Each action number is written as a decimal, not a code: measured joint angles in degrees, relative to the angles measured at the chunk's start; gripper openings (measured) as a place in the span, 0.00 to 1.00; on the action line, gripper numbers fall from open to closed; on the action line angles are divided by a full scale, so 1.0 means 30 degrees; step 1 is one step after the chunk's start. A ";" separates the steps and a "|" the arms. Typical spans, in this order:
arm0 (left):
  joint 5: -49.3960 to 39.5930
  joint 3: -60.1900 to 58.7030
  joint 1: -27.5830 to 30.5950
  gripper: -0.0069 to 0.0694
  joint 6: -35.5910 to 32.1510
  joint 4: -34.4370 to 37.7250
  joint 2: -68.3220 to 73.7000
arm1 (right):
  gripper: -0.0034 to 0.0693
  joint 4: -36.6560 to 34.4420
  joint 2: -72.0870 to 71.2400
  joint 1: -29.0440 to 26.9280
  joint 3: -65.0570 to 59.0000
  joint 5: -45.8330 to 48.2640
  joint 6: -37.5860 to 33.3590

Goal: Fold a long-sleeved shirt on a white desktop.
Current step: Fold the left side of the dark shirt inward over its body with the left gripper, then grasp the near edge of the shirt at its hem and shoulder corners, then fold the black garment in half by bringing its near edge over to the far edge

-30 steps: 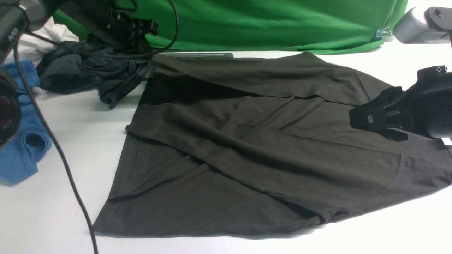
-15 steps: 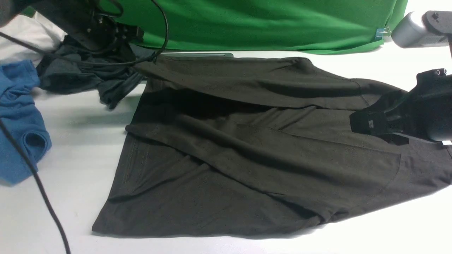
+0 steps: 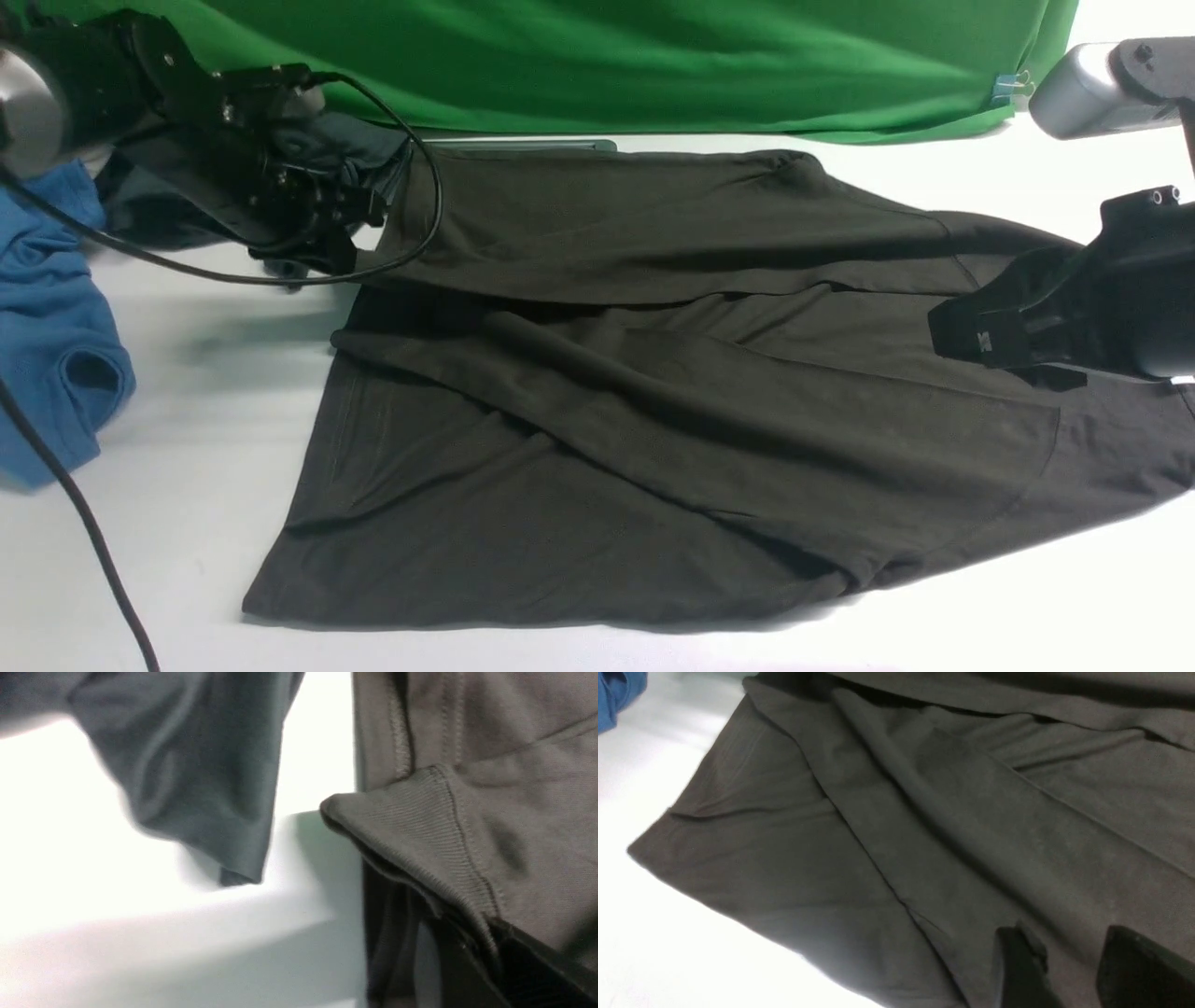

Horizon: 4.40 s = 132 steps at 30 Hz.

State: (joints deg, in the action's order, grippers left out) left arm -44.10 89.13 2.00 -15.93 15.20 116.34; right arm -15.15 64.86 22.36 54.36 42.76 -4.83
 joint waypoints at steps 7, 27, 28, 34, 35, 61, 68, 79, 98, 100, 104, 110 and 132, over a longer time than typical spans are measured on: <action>-0.3738 -0.0307 0.0000 0.62 0.1299 -0.1761 -0.0522 | 0.43 0.0437 0.0000 0.0000 0.0000 -0.0109 -0.0036; -0.0053 -1.5970 0.0000 0.99 0.2498 0.1006 -0.8325 | 0.62 0.1496 0.0021 0.0000 0.0000 -0.1836 -0.0075; 0.0199 -1.6123 0.0000 0.99 0.2448 0.1154 -0.8356 | 0.63 0.1496 0.0043 0.0000 0.0000 -0.1985 -0.0075; 0.1497 -1.6263 0.0143 0.76 -0.1307 0.4741 -0.8020 | 0.63 0.1496 0.1272 0.0018 0.0005 -0.0729 -0.1585; 0.1645 -1.6264 0.0143 0.71 -0.1754 0.5360 -0.7914 | 0.63 0.1522 0.1561 0.0046 0.0005 -0.0227 -0.2043; 0.1637 -1.6354 0.0143 0.15 -0.2664 0.6732 -0.7440 | 0.54 1.1028 1.0039 0.6097 -0.3693 -0.4358 -0.2402; 0.1413 -1.6560 0.0125 0.15 -0.2609 0.5893 -0.8147 | 0.12 1.1204 0.9768 0.6097 -0.3694 -0.3958 -0.1768; 0.0177 -1.6720 0.0125 0.15 0.0502 0.2336 -1.3152 | 0.12 0.8156 0.5085 0.6097 -0.3969 -0.0007 -0.2407; 0.0891 -1.5208 0.0108 0.15 0.1113 0.1443 -1.6159 | 0.10 0.5990 0.2994 0.3792 0.0457 0.4141 -0.3623; 0.1129 -1.4096 0.0090 0.15 0.1318 0.1402 -1.5485 | 0.10 0.5990 0.3453 0.2999 0.1496 0.3825 -0.3774; 0.1375 -1.2015 0.0047 0.15 0.1355 0.1381 -1.3569 | 0.10 0.5951 0.4949 0.1494 0.3206 0.3287 -0.4554; 0.1395 -0.6768 -0.0102 0.15 0.0800 0.1379 -0.8600 | 0.10 0.6026 0.8681 -0.0026 0.6306 0.2488 -0.5937; 1.0117 0.4497 -0.1903 0.46 -0.0751 0.1500 0.5738 | 0.51 0.7294 2.0810 -0.2613 1.4132 -0.6267 -0.5030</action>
State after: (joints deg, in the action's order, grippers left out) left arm -13.75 102.62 -3.71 -18.19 19.70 133.56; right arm 6.73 127.29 14.52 96.75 23.96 -19.92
